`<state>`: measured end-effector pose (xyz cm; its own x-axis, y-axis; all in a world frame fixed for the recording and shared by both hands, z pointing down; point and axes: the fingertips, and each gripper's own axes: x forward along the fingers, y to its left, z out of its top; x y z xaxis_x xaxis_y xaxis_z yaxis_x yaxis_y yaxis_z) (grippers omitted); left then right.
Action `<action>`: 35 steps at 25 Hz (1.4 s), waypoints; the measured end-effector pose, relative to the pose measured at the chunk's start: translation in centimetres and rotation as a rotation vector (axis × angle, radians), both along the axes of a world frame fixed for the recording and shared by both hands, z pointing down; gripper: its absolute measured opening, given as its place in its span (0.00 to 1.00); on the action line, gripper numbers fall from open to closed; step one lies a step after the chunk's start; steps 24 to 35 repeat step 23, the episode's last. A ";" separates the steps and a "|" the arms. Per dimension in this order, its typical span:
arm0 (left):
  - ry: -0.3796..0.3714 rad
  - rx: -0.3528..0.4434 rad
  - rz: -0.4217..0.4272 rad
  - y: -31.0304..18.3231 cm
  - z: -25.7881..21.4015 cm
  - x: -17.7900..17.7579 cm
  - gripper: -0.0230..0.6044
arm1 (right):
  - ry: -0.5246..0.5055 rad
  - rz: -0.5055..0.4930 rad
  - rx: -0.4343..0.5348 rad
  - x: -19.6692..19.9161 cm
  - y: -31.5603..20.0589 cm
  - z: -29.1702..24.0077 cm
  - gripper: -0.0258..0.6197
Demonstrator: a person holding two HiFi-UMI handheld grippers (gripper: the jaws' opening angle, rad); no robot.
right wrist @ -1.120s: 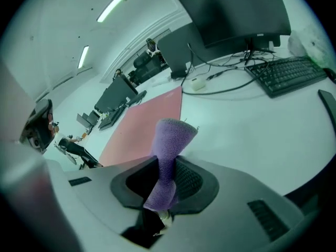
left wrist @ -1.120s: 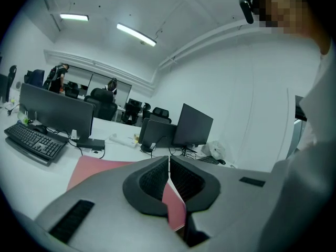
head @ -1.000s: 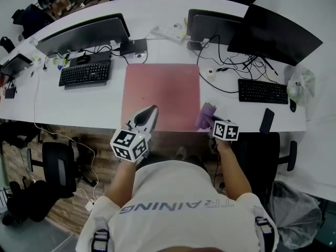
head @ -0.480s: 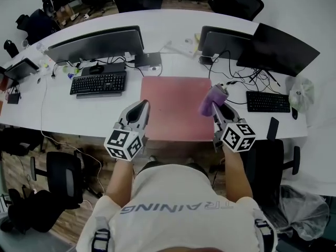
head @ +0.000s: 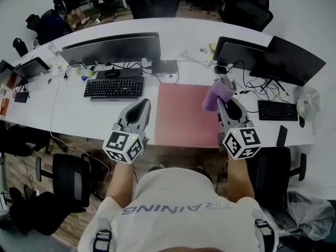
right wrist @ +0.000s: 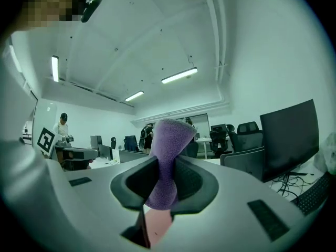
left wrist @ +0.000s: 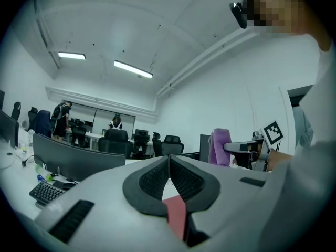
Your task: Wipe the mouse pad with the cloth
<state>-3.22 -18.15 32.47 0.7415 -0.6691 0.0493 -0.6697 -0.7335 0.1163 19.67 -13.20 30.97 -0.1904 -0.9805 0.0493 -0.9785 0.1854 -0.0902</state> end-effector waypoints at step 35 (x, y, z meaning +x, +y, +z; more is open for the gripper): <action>0.018 -0.035 0.006 0.9 1.1 1.9 0.10 | 0.014 -0.010 -0.054 1.5 0.8 1.4 0.19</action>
